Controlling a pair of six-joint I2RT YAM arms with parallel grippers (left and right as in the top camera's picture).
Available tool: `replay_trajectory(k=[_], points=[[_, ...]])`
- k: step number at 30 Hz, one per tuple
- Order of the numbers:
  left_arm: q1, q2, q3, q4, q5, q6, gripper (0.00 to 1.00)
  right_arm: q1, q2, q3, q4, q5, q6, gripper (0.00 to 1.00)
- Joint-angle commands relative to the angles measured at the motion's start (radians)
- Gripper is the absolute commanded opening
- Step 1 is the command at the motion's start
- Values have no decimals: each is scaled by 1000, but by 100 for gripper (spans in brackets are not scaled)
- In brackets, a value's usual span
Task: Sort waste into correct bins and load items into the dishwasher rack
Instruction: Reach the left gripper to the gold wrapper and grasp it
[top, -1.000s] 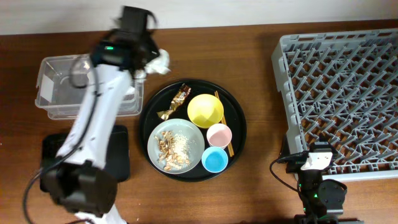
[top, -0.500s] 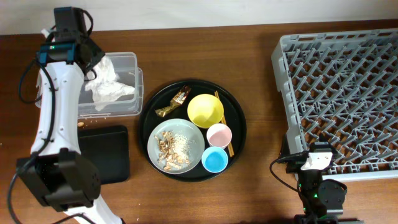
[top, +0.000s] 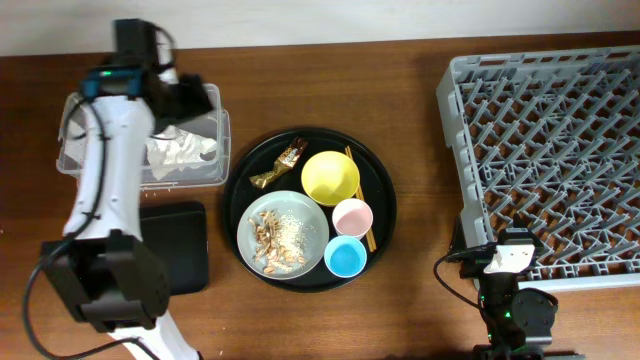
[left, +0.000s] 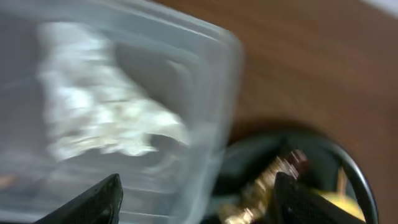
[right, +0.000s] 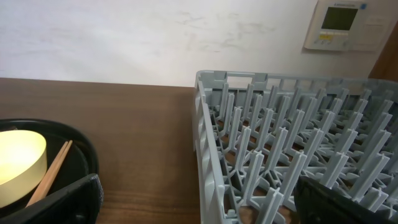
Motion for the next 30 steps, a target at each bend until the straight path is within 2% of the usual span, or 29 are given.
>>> replay_trajectory(k=[1, 6, 12, 21, 24, 30], points=[[-153, 5, -5, -27, 87, 351, 77, -5, -6, -8, -3, 5, -4, 99], [-323, 35, -35, -57, -77, 380, 77, -5, -6, -8, -3, 5, -4, 99], [-399, 113, -86, -60, -216, 370, 77, -5, -6, -8, -3, 5, -4, 99], [-335, 187, -87, -32, -203, 328, 76, -5, -6, -8, -3, 5, -4, 99], [-316, 199, -87, -32, -170, 315, 70, -5, -6, -8, -3, 5, -4, 99], [-315, 260, -92, -29, -153, 327, 70, -5, -6, -8, -3, 5, -4, 99]])
